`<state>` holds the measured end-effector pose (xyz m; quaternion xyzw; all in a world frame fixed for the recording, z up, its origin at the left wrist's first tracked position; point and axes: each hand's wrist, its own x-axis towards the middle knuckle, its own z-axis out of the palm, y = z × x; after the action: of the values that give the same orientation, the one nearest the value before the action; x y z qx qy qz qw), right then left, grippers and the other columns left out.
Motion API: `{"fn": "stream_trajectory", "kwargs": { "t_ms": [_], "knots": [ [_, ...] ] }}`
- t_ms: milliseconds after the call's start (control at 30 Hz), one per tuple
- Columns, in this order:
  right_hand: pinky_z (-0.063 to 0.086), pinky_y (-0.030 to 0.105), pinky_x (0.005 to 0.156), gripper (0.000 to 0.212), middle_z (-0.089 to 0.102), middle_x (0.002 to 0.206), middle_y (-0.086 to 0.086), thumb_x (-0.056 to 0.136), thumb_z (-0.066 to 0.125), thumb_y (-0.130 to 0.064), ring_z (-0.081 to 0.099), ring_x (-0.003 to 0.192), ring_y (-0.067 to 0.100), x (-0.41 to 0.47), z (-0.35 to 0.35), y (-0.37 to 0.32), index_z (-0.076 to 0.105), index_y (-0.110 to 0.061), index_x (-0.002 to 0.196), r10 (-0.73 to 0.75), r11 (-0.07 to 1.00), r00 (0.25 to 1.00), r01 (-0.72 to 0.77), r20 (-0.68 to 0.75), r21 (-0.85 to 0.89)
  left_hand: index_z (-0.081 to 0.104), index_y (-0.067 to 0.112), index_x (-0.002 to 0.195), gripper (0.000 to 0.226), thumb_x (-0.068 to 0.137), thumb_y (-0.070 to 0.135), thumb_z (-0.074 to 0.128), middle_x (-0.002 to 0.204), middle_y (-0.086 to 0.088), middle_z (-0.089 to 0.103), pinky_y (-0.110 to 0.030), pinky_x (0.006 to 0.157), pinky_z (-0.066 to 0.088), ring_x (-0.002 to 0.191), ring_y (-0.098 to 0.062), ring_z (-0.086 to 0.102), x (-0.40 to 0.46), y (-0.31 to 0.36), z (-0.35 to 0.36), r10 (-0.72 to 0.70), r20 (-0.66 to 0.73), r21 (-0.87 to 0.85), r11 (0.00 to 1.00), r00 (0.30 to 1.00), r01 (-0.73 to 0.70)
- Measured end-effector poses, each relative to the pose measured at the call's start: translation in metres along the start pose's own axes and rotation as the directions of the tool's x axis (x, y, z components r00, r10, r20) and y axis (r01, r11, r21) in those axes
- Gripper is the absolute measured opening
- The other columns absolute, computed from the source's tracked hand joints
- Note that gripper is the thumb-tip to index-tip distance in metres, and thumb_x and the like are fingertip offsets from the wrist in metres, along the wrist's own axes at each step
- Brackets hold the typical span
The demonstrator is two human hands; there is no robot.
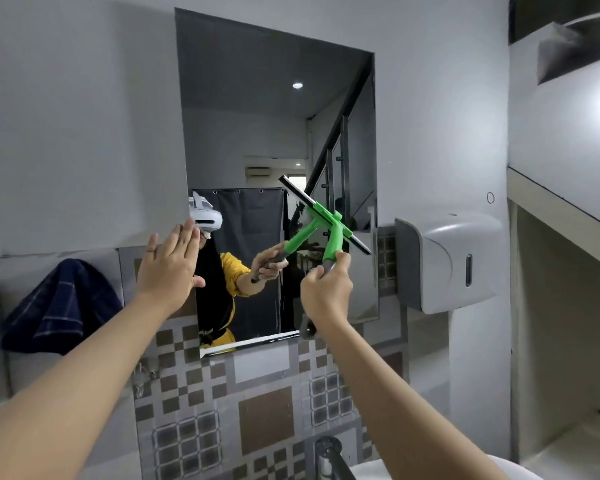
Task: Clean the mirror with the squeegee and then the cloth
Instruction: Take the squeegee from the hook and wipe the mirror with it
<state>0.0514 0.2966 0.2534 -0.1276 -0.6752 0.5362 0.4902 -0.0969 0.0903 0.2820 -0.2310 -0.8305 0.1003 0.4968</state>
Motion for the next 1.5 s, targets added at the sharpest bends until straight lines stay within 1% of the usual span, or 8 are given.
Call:
{"fn": "stream_trajectory", "kwargs": {
  "t_ms": [300,433,633,867,1000,1133,1300,1500],
  "knots": [
    [0.046,0.025,0.05,0.04,0.054,0.073,-0.002,0.097,0.038,-0.012,0.057,0.062,0.011,-0.043,0.04,-0.016,0.028,-0.013,0.135,0.015,1.0,0.999,-0.016,0.038,0.018,0.033,0.001,0.139,0.085,0.074,0.04,0.071,0.149,-0.015,0.03,-0.054,0.106,0.024,0.134,-0.032,0.034,-0.017,0.004,0.01,0.0,-0.06,-0.074,0.997,0.998,-0.004],
    [0.05,0.031,0.053,0.046,0.062,0.076,0.006,0.097,0.039,-0.013,0.062,0.064,0.019,-0.061,0.054,-0.012,0.023,-0.013,0.141,-0.03,1.0,0.996,0.031,0.089,-0.004,0.028,0.003,0.141,0.1,0.067,0.055,0.071,0.151,-0.014,0.026,-0.051,0.108,0.016,0.136,-0.03,0.031,-0.025,0.005,0.013,0.018,-0.021,-0.056,0.998,1.0,-0.019],
    [0.036,0.021,0.044,0.049,0.058,0.066,0.002,0.097,0.039,-0.012,0.053,0.052,0.012,-0.069,0.065,-0.002,0.021,-0.013,0.143,-0.088,0.995,0.991,0.092,0.1,-0.037,0.026,0.002,0.141,0.113,0.056,0.059,0.076,0.148,-0.015,0.031,-0.044,0.114,-0.001,0.136,-0.031,0.031,-0.031,0.002,0.019,0.035,-0.027,-0.044,0.998,0.999,-0.036],
    [0.032,0.019,0.043,0.054,0.057,0.064,0.004,0.097,0.041,-0.012,0.051,0.051,0.013,-0.078,0.073,0.008,0.019,-0.012,0.145,-0.211,0.964,0.966,0.23,0.147,-0.13,0.029,0.003,0.14,0.113,0.055,0.061,0.075,0.148,-0.014,0.033,-0.049,0.108,0.019,0.136,-0.028,0.031,-0.032,0.001,0.022,0.034,-0.041,-0.035,0.999,0.999,-0.035],
    [0.037,0.024,0.044,0.057,0.06,0.071,0.011,0.096,0.042,-0.014,0.054,0.056,0.02,-0.079,0.079,0.017,0.017,-0.012,0.147,-0.256,0.937,0.949,0.29,0.185,-0.192,0.024,0.003,0.143,0.115,0.057,0.064,0.071,0.15,-0.014,0.028,-0.049,0.108,0.018,0.137,-0.028,0.029,-0.032,0.001,0.024,0.041,-0.055,-0.025,0.999,0.998,-0.042],
    [0.036,0.025,0.042,0.057,0.06,0.07,0.012,0.096,0.044,-0.013,0.054,0.054,0.023,-0.072,0.066,0.029,0.021,-0.011,0.148,-0.321,0.878,0.92,0.379,0.226,-0.294,0.036,0.003,0.138,0.104,0.059,0.061,0.072,0.145,-0.014,0.038,-0.047,0.107,0.021,0.132,-0.028,0.04,-0.038,0.003,0.028,0.043,-0.079,-0.001,0.999,0.996,-0.043],
    [0.008,0.01,0.035,0.058,0.038,0.049,-0.001,0.082,0.064,0.002,0.018,0.034,0.001,-0.051,0.034,0.045,0.044,-0.001,0.136,-0.448,0.713,0.84,0.542,0.305,-0.445,0.051,0.003,0.129,0.079,0.068,0.048,0.074,0.137,-0.013,0.049,-0.043,0.112,0.019,0.124,-0.026,0.049,-0.049,0.011,0.04,0.047,-0.157,0.004,0.999,0.986,-0.047],
    [0.008,0.01,0.031,0.066,0.03,0.049,0.0,0.072,0.072,0.007,0.017,0.029,0.01,-0.025,0.003,0.057,0.047,-0.003,0.133,-0.491,0.53,0.763,0.645,0.421,-0.551,0.052,0.002,0.127,0.065,0.077,0.039,0.07,0.128,-0.014,0.058,-0.046,0.102,0.035,0.122,-0.027,0.051,-0.061,0.026,0.046,-0.01,-0.161,-0.025,1.0,0.987,0.006]
  ]
}}
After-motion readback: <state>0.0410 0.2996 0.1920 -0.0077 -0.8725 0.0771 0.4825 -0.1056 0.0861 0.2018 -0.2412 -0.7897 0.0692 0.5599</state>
